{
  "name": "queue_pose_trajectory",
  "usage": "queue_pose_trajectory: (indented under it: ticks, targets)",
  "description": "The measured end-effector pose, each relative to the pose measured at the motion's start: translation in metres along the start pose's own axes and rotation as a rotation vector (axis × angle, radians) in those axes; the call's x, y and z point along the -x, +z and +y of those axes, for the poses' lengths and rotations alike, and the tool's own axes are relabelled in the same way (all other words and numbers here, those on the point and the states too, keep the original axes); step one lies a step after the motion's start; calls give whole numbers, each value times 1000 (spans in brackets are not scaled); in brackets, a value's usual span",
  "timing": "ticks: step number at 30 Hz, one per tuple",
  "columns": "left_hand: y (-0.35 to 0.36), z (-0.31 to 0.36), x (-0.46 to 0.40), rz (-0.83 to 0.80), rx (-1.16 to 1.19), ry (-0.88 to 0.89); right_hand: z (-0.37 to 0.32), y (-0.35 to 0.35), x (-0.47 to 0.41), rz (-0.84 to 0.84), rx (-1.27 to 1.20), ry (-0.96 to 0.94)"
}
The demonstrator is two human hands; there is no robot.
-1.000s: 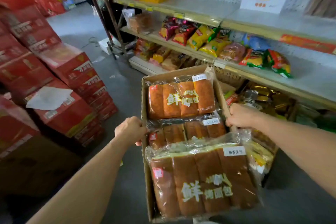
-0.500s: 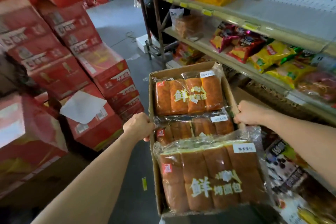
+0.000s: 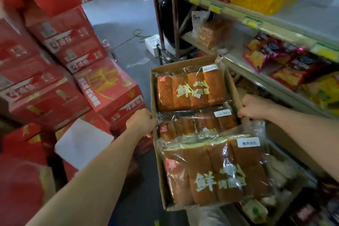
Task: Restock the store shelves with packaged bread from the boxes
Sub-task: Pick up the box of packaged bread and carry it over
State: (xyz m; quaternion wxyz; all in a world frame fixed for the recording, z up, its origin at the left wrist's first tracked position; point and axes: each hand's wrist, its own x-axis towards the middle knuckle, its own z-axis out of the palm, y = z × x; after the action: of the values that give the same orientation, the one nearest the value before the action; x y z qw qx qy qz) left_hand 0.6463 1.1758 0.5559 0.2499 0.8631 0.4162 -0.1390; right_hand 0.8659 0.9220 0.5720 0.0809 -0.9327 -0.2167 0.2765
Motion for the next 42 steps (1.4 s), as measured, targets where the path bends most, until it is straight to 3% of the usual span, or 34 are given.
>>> queue_pose_trajectory:
  ticks: [10,22,30,42]
  targets:
    - [-47,34,-207,-9,117,-80,-77,-71,-228,-65,118,-73]
    - [-53,25,-415,15,169,-294,-174,-81,-476,-127,288,-141]
    - [-26,7,-548,-38,128,-386,-212,-34,-630,-156,384,-166]
    - [98,-26,-709,-66,110,-535,-205,88,-820,-256,430,-202]
